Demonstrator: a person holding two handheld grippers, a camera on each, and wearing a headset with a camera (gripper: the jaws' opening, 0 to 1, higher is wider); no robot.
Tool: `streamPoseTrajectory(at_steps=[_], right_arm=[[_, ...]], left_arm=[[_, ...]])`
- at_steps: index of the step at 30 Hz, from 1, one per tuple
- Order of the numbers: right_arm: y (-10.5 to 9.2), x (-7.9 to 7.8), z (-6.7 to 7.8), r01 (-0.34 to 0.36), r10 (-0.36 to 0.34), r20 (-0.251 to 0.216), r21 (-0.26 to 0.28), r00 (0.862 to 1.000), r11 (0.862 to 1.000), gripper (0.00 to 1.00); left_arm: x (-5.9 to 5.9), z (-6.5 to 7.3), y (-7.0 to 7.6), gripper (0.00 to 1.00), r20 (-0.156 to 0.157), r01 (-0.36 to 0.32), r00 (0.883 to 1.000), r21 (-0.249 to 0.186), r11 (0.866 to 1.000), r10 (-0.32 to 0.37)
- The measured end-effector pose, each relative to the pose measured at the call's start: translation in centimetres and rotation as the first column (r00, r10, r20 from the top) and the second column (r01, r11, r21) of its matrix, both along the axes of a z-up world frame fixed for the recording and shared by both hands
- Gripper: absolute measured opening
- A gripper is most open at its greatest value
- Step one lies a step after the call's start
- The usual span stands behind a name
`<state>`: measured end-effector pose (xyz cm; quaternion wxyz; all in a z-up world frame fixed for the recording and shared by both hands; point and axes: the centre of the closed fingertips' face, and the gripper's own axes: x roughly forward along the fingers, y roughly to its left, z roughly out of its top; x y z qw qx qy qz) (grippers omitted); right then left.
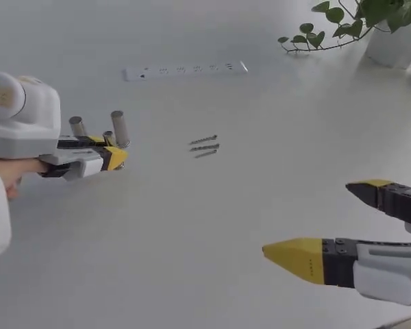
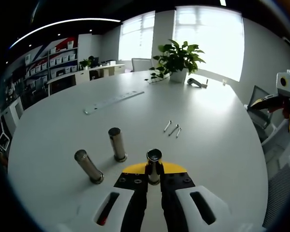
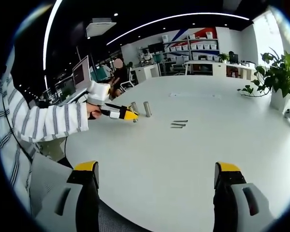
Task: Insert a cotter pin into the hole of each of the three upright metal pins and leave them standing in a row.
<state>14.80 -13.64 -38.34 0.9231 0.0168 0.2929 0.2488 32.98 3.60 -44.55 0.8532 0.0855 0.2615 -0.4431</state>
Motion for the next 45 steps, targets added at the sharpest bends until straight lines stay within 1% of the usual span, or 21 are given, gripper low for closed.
streamPoseTrajectory(at_steps=[7, 11, 14, 19, 23, 28, 30, 32, 34, 36, 41, 43, 45], right_arm=[[0.1, -0.4, -0.4, -0.01, 0.01, -0.007, -0.006, 1.0, 1.0, 0.98], [0.3, -0.4, -0.4, -0.017, 0.017, -0.007, -0.007, 1.0, 1.0, 0.98], [0.5, -0.4, -0.4, -0.026, 0.026, -0.008, -0.009, 1.0, 1.0, 0.98], [0.7, -0.3, -0.4, -0.029, 0.029, -0.01, -0.009, 1.0, 1.0, 0.98], [0.7, -0.3, -0.4, -0.029, 0.029, -0.01, -0.009, 1.0, 1.0, 0.98], [0.8, -0.3, -0.5, -0.033, 0.033, -0.012, -0.009, 0.999, 0.999, 0.98], [0.9, -0.3, -0.5, -0.034, 0.034, -0.013, -0.008, 0.999, 0.999, 0.98], [0.9, -0.3, -0.5, -0.034, 0.034, -0.013, -0.008, 0.999, 0.999, 0.98], [0.9, -0.3, -0.5, -0.036, 0.036, -0.012, -0.008, 0.999, 0.999, 0.98], [1.0, -0.3, -0.5, -0.038, 0.038, -0.014, -0.008, 0.999, 0.999, 0.98], [1.2, -0.3, -0.4, -0.044, 0.044, -0.012, -0.008, 0.999, 0.999, 0.98], [1.2, -0.3, -0.4, -0.045, 0.044, -0.012, -0.01, 0.999, 0.999, 0.98], [1.2, -0.3, -0.4, -0.045, 0.044, -0.011, -0.01, 0.999, 0.999, 0.98]], left_arm=[[-2.0, -0.2, -0.8, 0.05, -0.006, 0.041, 0.999, -0.001, 0.999, -0.041], [-3.2, -0.2, -1.3, 0.05, 0.001, 0.07, 0.998, 0.004, 0.998, -0.07], [-3.8, -0.4, -1.6, 0.05, -0.004, 0.087, 0.996, 0.008, 0.996, -0.087], [-4.8, -0.4, -2.1, 0.05, -0.004, 0.109, 0.994, 0.009, 0.994, -0.109], [-5.6, -0.1, -2.5, 0.05, 0.008, 0.133, 0.991, 0.015, 0.991, -0.133], [-6.4, 0.3, -3.0, 0.05, 0.014, 0.147, 0.989, 0.009, 0.989, -0.147], [-6.9, 0.4, -3.3, 0.05, 0.02, 0.164, 0.986, 0.009, 0.986, -0.164], [-7.3, 0.4, -3.5, 0.05, 0.017, 0.171, 0.985, 0.003, 0.985, -0.171], [-8.1, 0.3, -3.8, 0.05, 0.006, 0.196, 0.981, 0.005, 0.981, -0.196], [-8.6, 0.2, -4.1, 0.05, 0.01, 0.208, 0.978, 0.008, 0.978, -0.209], [-9.5, 0.3, -4.7, 0.05, 0.008, 0.224, 0.975, -0.002, 0.975, -0.224], [-9.9, 0.2, -4.9, 0.05, 0.015, 0.236, 0.972, 0.006, 0.972, -0.236], [-10.3, 0.1, -5.1, 0.05, 0.012, 0.242, 0.97, 0.008, 0.97, -0.242]])
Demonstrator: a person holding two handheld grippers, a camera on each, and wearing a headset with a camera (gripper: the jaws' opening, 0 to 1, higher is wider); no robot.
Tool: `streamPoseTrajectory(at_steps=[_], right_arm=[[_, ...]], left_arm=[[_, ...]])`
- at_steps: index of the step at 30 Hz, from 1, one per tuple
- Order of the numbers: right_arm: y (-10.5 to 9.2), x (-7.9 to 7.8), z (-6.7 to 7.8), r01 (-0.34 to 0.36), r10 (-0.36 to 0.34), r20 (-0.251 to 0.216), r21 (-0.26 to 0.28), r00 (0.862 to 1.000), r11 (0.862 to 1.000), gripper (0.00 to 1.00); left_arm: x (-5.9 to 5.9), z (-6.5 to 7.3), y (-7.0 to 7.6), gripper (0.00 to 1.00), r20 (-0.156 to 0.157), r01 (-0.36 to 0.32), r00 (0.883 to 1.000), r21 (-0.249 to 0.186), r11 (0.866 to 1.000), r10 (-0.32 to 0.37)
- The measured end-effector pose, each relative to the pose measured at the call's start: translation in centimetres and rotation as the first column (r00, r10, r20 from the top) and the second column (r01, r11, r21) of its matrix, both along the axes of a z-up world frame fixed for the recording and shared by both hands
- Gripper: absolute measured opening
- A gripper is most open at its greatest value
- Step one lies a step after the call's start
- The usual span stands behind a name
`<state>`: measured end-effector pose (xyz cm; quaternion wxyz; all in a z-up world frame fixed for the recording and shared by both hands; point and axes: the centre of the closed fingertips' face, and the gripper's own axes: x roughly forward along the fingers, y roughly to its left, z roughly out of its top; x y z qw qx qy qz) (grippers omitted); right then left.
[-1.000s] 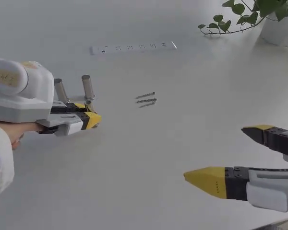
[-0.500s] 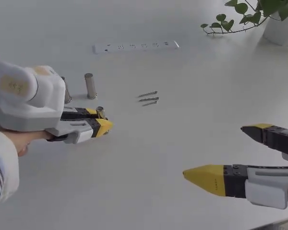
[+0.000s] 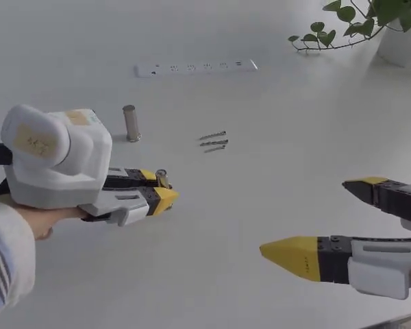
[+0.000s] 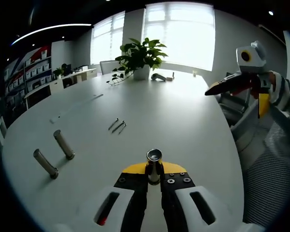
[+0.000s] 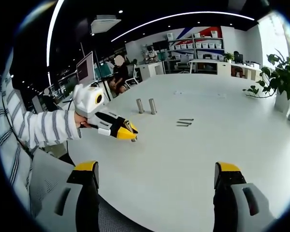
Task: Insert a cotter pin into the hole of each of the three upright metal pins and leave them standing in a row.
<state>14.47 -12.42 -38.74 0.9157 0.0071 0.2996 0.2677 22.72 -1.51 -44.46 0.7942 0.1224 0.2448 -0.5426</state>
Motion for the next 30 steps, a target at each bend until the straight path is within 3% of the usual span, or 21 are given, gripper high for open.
streamPoseTrajectory(at_steps=[9, 30], right_arm=[[-0.1, -0.1, -0.1, 0.0, 0.0, -0.005, -0.003, 1.0, 1.0, 0.98], [0.1, 0.2, -0.1, 0.008, -0.007, -0.019, 0.01, 1.0, 1.0, 0.98]], left_arm=[[-0.5, -0.6, -0.5, 0.05, 0.018, 0.011, 1.0, 0.011, 1.0, -0.011], [-1.4, -2.0, -1.2, 0.05, 0.01, 0.035, 0.999, 0.021, 0.999, -0.035]])
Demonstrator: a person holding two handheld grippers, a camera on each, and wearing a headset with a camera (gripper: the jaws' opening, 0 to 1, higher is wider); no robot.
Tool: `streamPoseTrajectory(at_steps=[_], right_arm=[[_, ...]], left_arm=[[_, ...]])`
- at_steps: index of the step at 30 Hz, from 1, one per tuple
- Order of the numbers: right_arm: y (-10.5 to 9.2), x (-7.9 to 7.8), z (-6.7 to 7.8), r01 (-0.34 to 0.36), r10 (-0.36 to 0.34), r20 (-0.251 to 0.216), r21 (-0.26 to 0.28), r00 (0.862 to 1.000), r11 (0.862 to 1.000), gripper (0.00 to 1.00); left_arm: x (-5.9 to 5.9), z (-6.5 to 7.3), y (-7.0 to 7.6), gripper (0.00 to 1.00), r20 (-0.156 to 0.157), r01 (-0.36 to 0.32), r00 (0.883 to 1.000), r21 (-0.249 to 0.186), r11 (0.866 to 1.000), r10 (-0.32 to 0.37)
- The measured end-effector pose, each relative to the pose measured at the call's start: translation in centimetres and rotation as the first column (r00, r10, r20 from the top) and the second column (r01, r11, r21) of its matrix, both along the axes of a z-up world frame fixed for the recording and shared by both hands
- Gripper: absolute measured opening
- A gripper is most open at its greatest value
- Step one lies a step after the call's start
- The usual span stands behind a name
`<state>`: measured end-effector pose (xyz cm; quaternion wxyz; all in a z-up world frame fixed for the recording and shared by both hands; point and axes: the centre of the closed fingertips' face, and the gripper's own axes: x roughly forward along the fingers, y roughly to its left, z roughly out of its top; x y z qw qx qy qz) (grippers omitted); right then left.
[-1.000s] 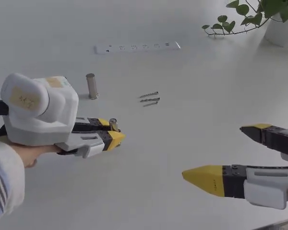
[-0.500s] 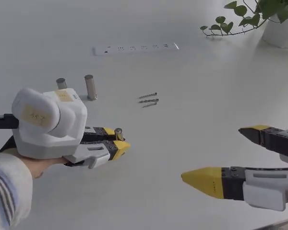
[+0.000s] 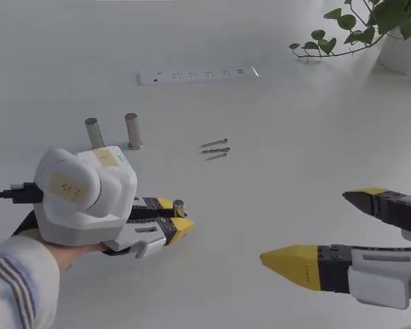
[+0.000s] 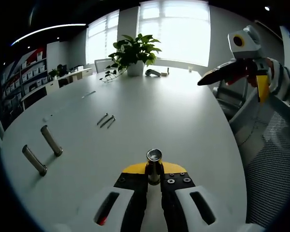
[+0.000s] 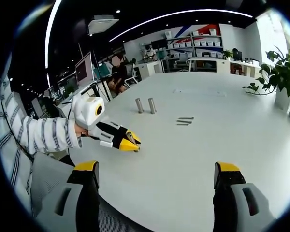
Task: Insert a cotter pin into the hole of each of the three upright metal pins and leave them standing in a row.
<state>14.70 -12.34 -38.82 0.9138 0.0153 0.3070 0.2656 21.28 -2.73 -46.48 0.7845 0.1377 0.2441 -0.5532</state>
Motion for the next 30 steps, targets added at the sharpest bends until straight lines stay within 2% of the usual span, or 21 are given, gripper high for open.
streamPoseTrajectory(at_steps=[8, 12, 20, 30], right_arm=[[0.13, -0.06, 0.09, -0.01, 0.01, -0.001, -0.003, 1.0, 1.0, 0.98], [-0.26, 0.13, 0.01, 0.017, -0.017, -0.001, -0.003, 1.0, 1.0, 0.98], [-0.46, 0.24, 0.07, 0.025, -0.025, 0.0, 0.003, 1.0, 1.0, 0.98], [0.03, 0.06, -0.09, 0.008, -0.008, -0.004, 0.013, 1.0, 1.0, 0.97]], left_arm=[[0.04, -0.42, 0.08, 0.05, 0.003, 0.0, 1.0, 0.01, 1.0, 0.0], [-0.29, -0.47, 0.09, 0.05, 0.007, 0.01, 1.0, 0.021, 1.0, -0.01], [-0.43, -0.41, 0.15, 0.05, 0.003, 0.009, 1.0, 0.02, 1.0, -0.009], [-0.52, -0.3, 0.07, 0.05, 0.031, 0.023, 0.999, 0.02, 1.0, -0.024]])
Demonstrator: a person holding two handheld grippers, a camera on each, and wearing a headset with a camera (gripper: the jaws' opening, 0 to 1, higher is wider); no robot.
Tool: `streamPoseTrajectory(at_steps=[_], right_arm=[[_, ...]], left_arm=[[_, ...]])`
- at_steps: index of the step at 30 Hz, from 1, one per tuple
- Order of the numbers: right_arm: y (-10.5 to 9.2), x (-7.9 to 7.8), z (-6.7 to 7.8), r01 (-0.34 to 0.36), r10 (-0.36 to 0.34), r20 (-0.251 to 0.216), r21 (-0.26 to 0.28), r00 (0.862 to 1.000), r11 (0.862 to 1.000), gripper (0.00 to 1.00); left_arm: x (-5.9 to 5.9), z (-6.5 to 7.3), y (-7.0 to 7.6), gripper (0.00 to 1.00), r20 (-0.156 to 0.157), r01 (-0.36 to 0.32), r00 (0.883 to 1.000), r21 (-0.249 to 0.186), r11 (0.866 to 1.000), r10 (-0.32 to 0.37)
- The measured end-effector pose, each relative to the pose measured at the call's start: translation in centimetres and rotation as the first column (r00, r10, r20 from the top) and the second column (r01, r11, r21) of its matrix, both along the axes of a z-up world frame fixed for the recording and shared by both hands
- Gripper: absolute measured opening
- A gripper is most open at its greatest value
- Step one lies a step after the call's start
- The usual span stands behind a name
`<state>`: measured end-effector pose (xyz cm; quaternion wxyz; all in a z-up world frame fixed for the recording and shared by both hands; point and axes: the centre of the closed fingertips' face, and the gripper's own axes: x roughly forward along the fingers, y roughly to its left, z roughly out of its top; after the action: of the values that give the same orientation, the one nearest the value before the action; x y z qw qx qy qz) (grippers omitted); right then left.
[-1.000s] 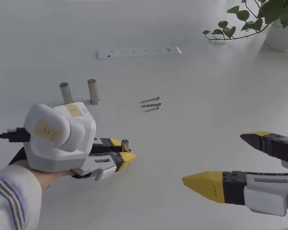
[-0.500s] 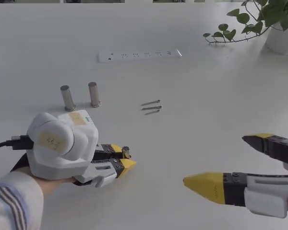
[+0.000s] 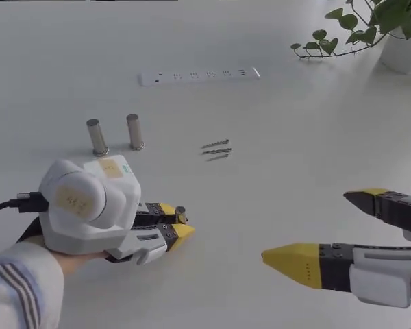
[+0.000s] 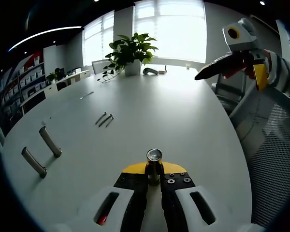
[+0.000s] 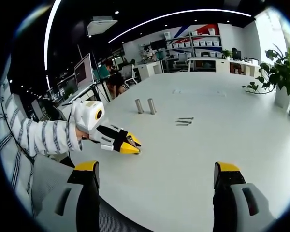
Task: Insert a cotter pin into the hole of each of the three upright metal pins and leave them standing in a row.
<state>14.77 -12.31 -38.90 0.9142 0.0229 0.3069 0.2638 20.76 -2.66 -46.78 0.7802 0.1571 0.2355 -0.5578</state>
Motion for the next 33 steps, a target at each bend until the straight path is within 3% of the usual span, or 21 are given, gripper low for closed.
streamPoseTrajectory(at_steps=[20, 26, 28, 33], right_arm=[[0.31, -0.16, -0.02, -0.006, 0.006, -0.003, 0.001, 1.0, 1.0, 0.97], [0.37, -0.2, -0.07, -0.009, 0.009, -0.005, 0.003, 1.0, 1.0, 0.97], [0.37, -0.21, -0.1, -0.008, 0.008, -0.006, 0.003, 1.0, 1.0, 0.97], [0.5, -0.26, -0.09, -0.012, 0.012, -0.007, 0.004, 1.0, 1.0, 0.97]], left_arm=[[-0.19, -0.04, -0.1, 0.06, 0.007, -0.001, 1.0, -0.013, 1.0, 0.001], [-0.25, -0.07, 0.07, 0.14, 0.009, -0.001, 1.0, -0.015, 1.0, 0.001], [-0.1, 0.01, 0.26, 0.14, 0.023, -0.005, 1.0, -0.014, 1.0, 0.005], [-0.16, 0.41, 0.72, 0.27, 0.005, -0.013, 1.0, -0.043, 0.999, 0.013]])
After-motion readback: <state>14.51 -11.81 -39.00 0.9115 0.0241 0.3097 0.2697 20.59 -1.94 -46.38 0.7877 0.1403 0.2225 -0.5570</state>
